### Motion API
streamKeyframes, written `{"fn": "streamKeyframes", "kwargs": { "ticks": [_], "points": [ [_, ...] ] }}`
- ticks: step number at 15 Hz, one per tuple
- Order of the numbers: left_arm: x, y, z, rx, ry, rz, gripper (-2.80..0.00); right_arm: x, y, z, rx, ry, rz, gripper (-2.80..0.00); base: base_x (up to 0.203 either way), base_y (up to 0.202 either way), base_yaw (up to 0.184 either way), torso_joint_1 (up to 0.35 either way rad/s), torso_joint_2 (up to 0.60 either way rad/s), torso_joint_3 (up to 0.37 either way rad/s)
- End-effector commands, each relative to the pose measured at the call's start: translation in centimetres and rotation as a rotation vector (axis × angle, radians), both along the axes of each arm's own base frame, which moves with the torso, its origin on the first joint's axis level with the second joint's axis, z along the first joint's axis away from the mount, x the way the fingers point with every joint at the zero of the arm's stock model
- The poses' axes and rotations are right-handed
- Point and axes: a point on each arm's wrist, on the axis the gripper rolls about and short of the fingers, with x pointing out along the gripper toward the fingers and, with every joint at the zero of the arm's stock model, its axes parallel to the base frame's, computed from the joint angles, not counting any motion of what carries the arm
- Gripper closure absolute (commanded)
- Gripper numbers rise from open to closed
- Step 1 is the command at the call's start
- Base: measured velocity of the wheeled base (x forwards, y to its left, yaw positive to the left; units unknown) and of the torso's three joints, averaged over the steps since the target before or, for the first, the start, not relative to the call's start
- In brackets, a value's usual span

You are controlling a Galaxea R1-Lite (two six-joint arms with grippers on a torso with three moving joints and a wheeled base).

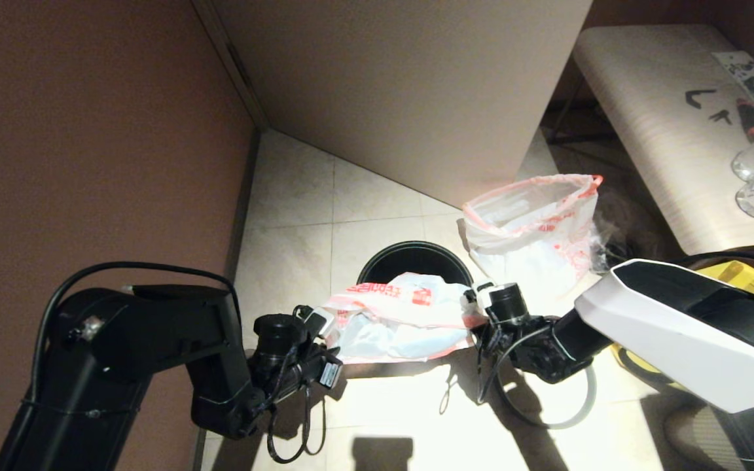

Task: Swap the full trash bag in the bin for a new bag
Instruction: Put the new garbage bag on the trash can

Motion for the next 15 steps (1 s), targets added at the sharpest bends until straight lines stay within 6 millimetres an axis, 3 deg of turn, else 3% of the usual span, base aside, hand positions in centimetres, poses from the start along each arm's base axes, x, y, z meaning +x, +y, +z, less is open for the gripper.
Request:
{"fn": "streamKeyframes", "kwargs": {
  "ticks": [1, 4, 6, 13, 14, 15],
  "points": [
    [0.9, -0.4, -0.4, 0.011, -0.021, 0.024, 0.00, 1.2, 0.3, -0.1, 0.002, -0.018, -0.005, 0.00, 0.000, 0.000, 0.000, 0.000, 0.00, 0.000],
    [2.0, -2.0, 0.2, -0.050, -0.067, 0.115, 0.00, 3.1, 1.2, 1.2, 0.024, -0.080, -0.005, 0.00, 0.000, 0.000, 0.000, 0.000, 0.00, 0.000],
    [2.0, -2.8, 1.4, -0.128, -0.107, 0.153, 0.00, 3.2, 1.7, 1.4, 0.032, -0.092, 0.005, 0.00, 0.000, 0.000, 0.000, 0.000, 0.00, 0.000],
    [2.0, -2.9, 1.6, -0.161, -0.136, 0.152, 0.00, 2.8, 3.7, 2.2, 0.059, -0.120, 0.053, 0.00, 0.000, 0.000, 0.000, 0.000, 0.00, 0.000],
    [2.1, -2.9, 1.8, -0.163, -0.142, 0.156, -2.80, 2.7, 3.7, 2.1, 0.059, -0.115, 0.051, 0.00, 0.000, 0.000, 0.000, 0.000, 0.00, 0.000],
    [2.1, -2.8, 1.9, -0.163, -0.146, 0.160, -2.80, 2.7, 3.6, 2.0, 0.057, -0.112, 0.051, 0.00, 0.000, 0.000, 0.000, 0.000, 0.00, 0.000]
  ]
}}
